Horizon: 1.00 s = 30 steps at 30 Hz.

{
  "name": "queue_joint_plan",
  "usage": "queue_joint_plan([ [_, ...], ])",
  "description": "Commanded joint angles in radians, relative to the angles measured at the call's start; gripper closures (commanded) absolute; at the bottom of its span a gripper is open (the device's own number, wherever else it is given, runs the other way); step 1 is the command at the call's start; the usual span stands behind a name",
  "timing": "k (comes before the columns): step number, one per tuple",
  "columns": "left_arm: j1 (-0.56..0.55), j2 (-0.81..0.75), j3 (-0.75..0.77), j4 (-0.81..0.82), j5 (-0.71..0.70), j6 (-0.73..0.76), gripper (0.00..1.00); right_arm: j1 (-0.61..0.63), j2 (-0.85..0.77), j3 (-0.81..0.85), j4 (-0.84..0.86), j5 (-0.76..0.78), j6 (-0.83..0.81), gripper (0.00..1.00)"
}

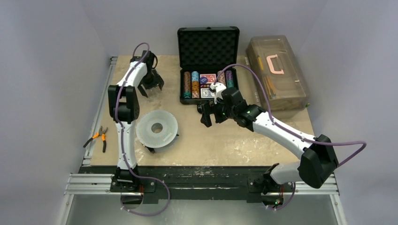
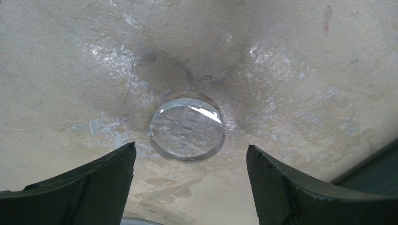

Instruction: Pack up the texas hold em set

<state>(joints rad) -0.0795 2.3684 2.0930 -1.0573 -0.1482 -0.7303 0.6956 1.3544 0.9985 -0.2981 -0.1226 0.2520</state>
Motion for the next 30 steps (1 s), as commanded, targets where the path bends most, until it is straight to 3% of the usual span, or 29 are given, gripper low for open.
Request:
queue_joint_plan([
  [1,0.032,0.020,0.036,-0.006,0.013,-0.099,0.16,0.003,-0.032,0.004,0.028,0.012,-0.012,0.01],
  [12,0.053,0.055,0.057,-0.023,0.023,-0.215,0.20,0.004,-0.017,0.005,0.028,0.018,-0.013,0.01],
  [21,0.044,0.077,0.092,-0.040,0.036,-0.197,0.38,0.004,-0.024,0.005,0.023,0.035,-0.016,0.01],
  [25,0.040,0.075,0.094,-0.041,0.032,-0.172,0.38,0.003,-0.029,0.003,0.018,0.038,-0.017,0.01],
  [30,0.030,0.079,0.117,-0.069,0.014,-0.161,0.30,0.004,-0.047,-0.008,0.021,0.042,-0.017,0.01],
])
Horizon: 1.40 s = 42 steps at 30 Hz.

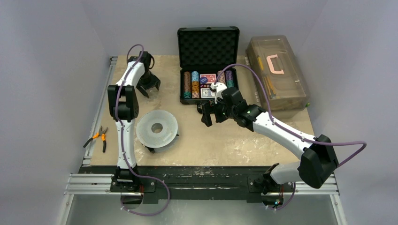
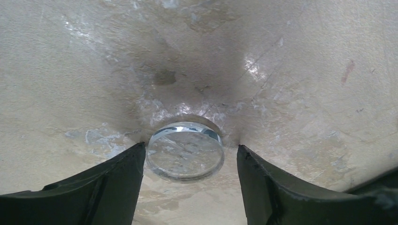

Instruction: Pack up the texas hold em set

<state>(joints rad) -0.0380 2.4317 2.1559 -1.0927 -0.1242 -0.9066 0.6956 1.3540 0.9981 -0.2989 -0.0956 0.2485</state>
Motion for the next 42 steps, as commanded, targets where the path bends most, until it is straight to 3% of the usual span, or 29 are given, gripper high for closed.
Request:
queue_joint_plan([
  [1,-0.011,0.014,0.055,-0.040,-0.013,0.013,0.31,0.004,-0.052,-0.010,0.023,0.016,-0.014,0.01],
  [7,-0.011,0.012,0.052,-0.037,-0.014,0.015,0.43,0.004,-0.067,-0.013,0.024,0.023,-0.012,0.01],
  [14,-0.013,-0.009,0.028,0.000,0.000,0.053,0.71,0.004,-0.074,-0.015,0.021,0.033,-0.012,0.01],
  [21,-0.011,-0.096,0.041,0.075,0.159,0.128,0.83,0.004,-0.093,-0.045,0.027,0.047,-0.001,0.01],
  [26,-0.011,-0.172,0.024,0.093,0.253,0.157,0.99,0.004,-0.111,-0.060,0.009,0.100,0.030,0.01],
  [31,-0.010,-0.329,-0.110,0.143,0.352,0.202,1.00,0.002,-0.177,-0.071,0.001,0.196,0.058,0.01],
  [35,-0.010,-0.528,-0.339,0.303,0.524,0.227,1.00,0.000,-0.211,-0.071,0.007,0.225,0.067,0.01],
  [40,-0.050,-0.711,-0.609,0.532,0.848,0.220,1.00,-0.005,-0.199,-0.066,0.053,0.138,0.129,0.01],
  [42,-0.098,-0.723,-0.639,0.525,0.907,0.255,1.00,-0.008,-0.187,-0.082,0.124,0.037,0.169,0.01],
])
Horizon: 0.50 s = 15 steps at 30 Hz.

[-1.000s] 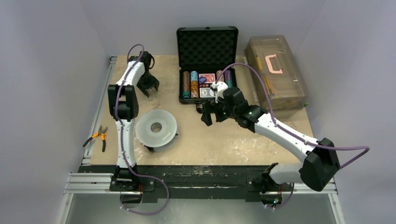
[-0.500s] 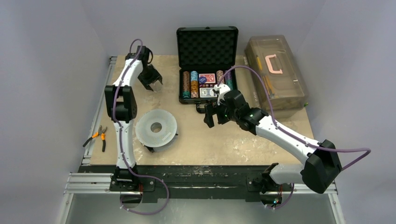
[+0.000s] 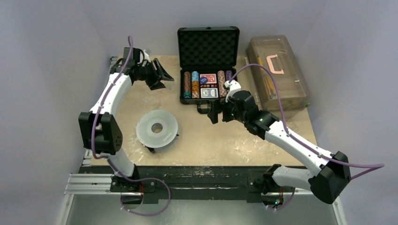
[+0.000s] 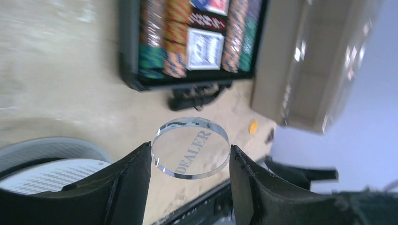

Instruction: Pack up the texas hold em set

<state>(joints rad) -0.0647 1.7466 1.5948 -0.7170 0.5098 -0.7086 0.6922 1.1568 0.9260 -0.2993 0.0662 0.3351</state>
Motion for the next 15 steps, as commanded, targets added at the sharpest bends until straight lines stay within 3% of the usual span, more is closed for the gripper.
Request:
queue_joint_plan([
  [1,-0.103,-0.039,-0.075,0.122,0.281,0.091,1.00,-0.005,0.020,-0.018,0.160,-0.167,0.107,0.01],
  [3,-0.166,-0.040,-0.069,0.062,0.267,0.178,1.00,-0.004,0.049,-0.034,0.235,-0.248,0.145,0.05],
  [6,-0.243,-0.053,-0.095,0.015,0.204,0.278,1.00,-0.006,0.116,-0.042,0.358,-0.373,0.189,0.18],
  [10,-0.306,-0.066,-0.133,0.036,0.207,0.264,1.00,-0.005,0.185,-0.064,0.453,-0.431,0.294,0.34],
  [15,-0.353,-0.076,-0.164,0.066,0.181,0.227,1.00,-0.005,0.177,-0.145,0.605,-0.385,0.377,0.40],
])
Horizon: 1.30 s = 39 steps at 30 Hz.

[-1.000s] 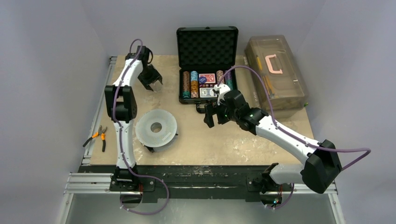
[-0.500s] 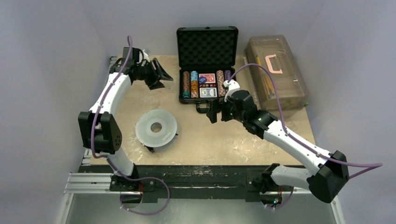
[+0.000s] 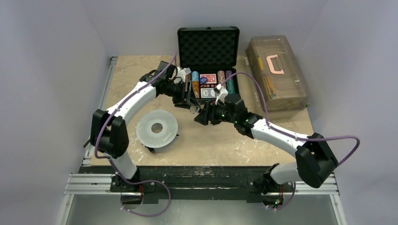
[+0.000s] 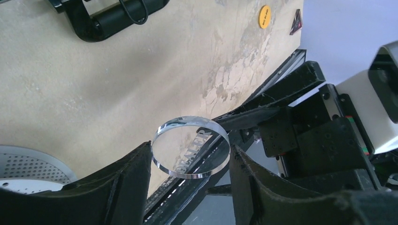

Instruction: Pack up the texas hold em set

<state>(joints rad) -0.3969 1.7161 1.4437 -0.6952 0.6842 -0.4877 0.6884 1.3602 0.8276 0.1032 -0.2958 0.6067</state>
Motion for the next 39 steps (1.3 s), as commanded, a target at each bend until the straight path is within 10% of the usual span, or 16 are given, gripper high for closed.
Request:
queue_joint_plan([
  [1,-0.029,-0.037,-0.011,0.037,0.003,0.006,1.00,0.001,-0.026,-0.048,0.216,-0.021,0.110,0.40],
  [18,-0.050,-0.053,-0.020,0.039,-0.086,-0.022,1.00,0.003,0.074,-0.021,0.252,0.183,0.291,0.74],
  [28,-0.049,-0.040,-0.027,0.059,-0.061,-0.043,1.00,0.005,0.143,-0.026,0.347,0.214,0.301,0.75],
  [31,-0.050,-0.037,-0.026,0.060,-0.061,-0.045,0.99,0.005,0.155,-0.029,0.384,0.218,0.284,0.96],
  [35,-0.045,-0.042,-0.025,0.056,-0.085,-0.040,0.81,0.003,0.167,-0.047,0.447,0.222,0.274,1.00],
  [39,0.014,-0.080,-0.025,0.047,-0.117,-0.047,0.33,-0.002,0.192,-0.031,0.432,0.261,0.272,1.00],
])
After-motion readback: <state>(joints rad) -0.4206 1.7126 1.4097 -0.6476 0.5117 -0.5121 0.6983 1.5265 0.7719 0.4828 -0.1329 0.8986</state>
